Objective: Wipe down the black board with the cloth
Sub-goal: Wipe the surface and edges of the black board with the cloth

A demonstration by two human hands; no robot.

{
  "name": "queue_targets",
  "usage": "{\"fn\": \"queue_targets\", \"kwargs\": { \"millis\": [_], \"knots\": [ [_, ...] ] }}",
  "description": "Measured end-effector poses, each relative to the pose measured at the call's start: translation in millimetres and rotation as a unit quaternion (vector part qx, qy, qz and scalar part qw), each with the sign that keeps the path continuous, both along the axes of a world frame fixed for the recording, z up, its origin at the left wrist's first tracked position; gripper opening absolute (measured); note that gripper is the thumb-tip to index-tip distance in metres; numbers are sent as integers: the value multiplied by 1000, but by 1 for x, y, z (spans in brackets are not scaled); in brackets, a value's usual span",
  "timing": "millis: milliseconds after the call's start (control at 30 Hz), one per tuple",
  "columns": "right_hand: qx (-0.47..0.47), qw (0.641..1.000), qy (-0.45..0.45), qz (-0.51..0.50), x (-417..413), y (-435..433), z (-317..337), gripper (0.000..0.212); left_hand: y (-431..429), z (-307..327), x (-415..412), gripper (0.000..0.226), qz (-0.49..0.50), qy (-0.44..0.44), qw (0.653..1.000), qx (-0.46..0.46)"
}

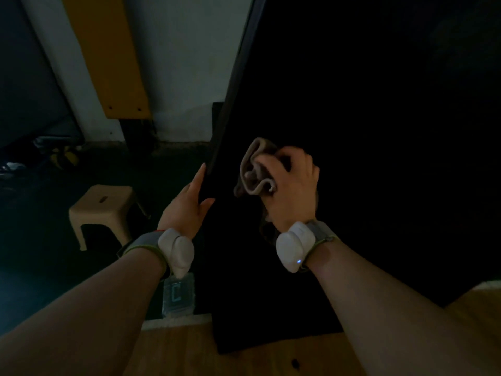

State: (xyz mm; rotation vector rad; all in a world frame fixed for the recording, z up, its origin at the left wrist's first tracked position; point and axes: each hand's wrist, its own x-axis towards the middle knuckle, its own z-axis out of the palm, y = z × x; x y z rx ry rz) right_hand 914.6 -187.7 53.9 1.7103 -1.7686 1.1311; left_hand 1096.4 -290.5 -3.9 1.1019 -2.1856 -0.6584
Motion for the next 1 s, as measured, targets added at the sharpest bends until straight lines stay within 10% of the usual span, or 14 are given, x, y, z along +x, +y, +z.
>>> {"fn": "queue_targets", "kwargs": {
  "millis": [1000],
  "knots": [
    [75, 997, 23, -25, 25, -14, -83, 43, -3, -32, 2, 70, 64, 13, 996, -56]
  ]
}}
